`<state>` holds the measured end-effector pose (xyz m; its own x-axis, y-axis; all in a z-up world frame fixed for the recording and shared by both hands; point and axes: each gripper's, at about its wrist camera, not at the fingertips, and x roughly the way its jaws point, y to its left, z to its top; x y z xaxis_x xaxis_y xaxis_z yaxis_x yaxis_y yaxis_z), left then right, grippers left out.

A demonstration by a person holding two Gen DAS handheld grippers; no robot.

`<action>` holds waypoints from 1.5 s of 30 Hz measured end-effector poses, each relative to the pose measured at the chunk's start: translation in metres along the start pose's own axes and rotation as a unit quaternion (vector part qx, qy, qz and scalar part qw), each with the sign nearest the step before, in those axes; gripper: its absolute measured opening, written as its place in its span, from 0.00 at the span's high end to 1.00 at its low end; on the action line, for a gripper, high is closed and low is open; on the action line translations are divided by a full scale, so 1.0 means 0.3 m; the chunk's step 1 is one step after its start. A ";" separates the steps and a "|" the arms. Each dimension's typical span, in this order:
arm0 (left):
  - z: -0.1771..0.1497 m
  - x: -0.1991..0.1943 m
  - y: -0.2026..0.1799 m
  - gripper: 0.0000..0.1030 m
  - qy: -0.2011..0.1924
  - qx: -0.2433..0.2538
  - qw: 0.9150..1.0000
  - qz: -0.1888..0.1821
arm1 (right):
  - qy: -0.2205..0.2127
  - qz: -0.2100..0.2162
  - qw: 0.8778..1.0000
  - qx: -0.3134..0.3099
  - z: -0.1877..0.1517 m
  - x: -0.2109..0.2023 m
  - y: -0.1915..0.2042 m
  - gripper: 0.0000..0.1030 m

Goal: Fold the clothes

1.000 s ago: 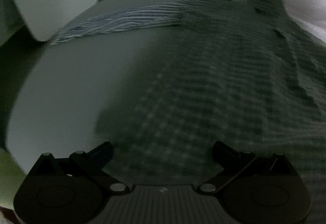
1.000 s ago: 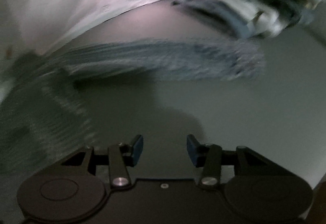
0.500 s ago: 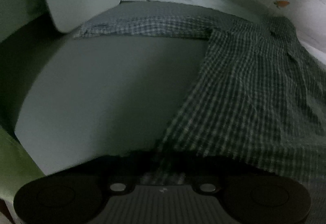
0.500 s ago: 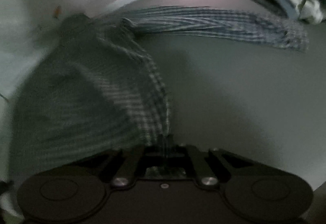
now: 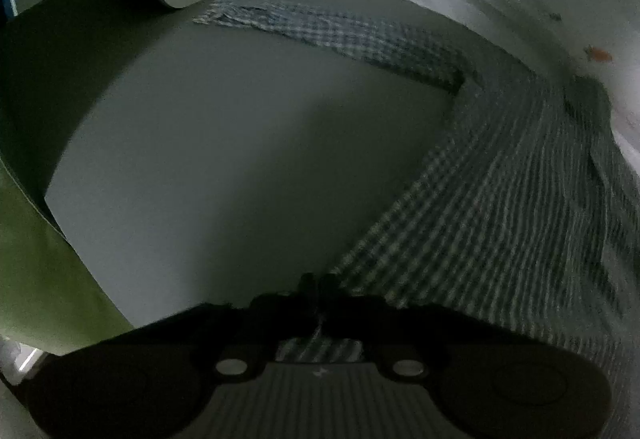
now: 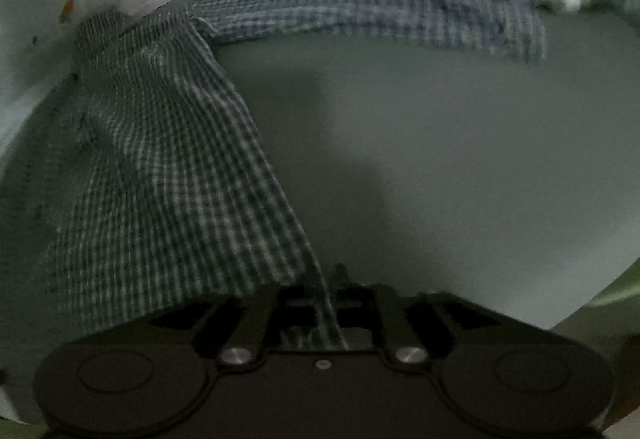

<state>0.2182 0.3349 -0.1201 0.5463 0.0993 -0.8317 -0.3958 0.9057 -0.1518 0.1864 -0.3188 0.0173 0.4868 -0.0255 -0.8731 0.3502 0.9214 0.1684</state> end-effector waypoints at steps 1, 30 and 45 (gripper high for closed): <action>0.016 -0.005 0.004 0.52 -0.009 -0.003 1.000 -0.003 | -0.013 -0.004 1.000 -0.005 0.010 -0.004 0.016 0.43; 0.644 0.411 0.268 0.03 -0.104 -0.133 0.985 0.044 | -0.151 0.024 0.971 -0.183 0.213 0.417 0.756 0.00; 0.828 0.603 0.278 0.48 -0.161 -0.178 0.966 0.099 | -0.188 0.031 0.966 -0.173 0.198 0.437 0.765 0.00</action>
<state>0.4674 0.5307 -0.1505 0.6116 0.4312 -0.6633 -0.7141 0.6618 -0.2283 0.3781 -0.1336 -0.0315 0.7769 -0.0453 -0.6280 0.0549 0.9985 -0.0042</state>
